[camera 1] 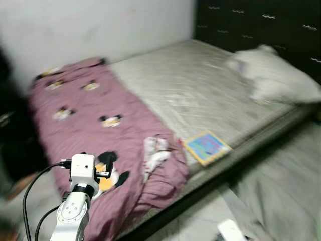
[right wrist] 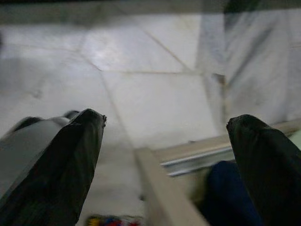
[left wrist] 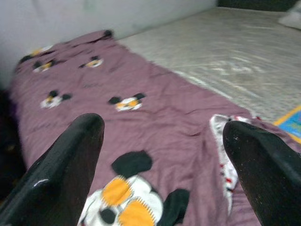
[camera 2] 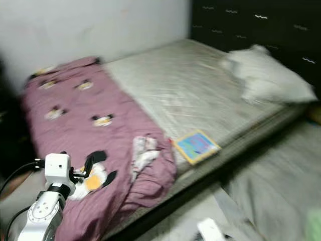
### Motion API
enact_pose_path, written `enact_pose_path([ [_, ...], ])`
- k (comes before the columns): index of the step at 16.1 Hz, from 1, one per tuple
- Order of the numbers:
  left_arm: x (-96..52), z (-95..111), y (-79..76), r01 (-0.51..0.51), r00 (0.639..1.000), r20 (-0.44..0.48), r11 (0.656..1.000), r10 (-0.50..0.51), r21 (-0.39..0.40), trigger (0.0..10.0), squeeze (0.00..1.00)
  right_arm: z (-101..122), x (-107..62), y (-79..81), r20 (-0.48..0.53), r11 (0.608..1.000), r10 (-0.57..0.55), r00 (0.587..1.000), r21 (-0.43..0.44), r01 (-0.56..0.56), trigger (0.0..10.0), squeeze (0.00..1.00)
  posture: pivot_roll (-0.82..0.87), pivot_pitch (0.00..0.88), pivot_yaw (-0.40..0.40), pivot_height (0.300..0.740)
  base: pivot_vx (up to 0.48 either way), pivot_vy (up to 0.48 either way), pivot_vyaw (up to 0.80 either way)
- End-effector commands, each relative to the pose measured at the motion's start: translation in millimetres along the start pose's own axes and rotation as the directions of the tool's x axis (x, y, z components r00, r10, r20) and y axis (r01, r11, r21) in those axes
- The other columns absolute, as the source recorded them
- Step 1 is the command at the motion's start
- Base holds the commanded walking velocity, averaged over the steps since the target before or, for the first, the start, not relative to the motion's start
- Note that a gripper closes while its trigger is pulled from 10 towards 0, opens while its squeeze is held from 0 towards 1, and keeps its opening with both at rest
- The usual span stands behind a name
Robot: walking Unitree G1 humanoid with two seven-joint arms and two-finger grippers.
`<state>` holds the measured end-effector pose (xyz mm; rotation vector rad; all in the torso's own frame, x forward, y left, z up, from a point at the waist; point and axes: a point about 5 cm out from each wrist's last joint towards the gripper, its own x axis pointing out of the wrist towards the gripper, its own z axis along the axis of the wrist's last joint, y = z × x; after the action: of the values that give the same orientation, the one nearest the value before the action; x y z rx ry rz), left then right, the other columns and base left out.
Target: Clean up the room
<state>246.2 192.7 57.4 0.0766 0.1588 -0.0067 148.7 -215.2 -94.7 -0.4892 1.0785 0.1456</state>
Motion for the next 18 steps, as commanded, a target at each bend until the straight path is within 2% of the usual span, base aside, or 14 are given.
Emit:
enact_pose_path([
  [1, -0.3, 0.7, 6.0, -0.012, 1.000, 0.000, 1.000, 0.012, 0.017, 10.0, 0.00, 15.2, 1.7, 7.1, 0.045, 1.000, 0.021, 0.999, -0.007, -0.020, 10.0, 0.00, 0.03, 0.000, 0.021, 0.740, 0.000, 0.000, 0.80],
  [15, 3.8, 0.3, 3.9, -0.005, 1.000, 0.001, 1.000, 0.005, 0.022, 10.0, 0.00, 19.0, 1.8, 6.0, 0.068, 0.999, 0.019, 0.997, -0.031, -0.017, 10.0, 0.00, 0.02, 0.000, 0.022, 0.740, 0.000, 0.000, 0.80],
  [18, 5.1, 1.2, 4.1, -0.007, 1.000, 0.008, 1.000, 0.007, 0.027, 10.0, 0.00, 35.3, 1.8, -9.2, 0.163, 0.994, -0.049, 0.985, 0.100, 0.033, 10.0, 0.00, 0.02, 0.000, 0.023, 0.740, 0.000, 0.000, 0.27],
])
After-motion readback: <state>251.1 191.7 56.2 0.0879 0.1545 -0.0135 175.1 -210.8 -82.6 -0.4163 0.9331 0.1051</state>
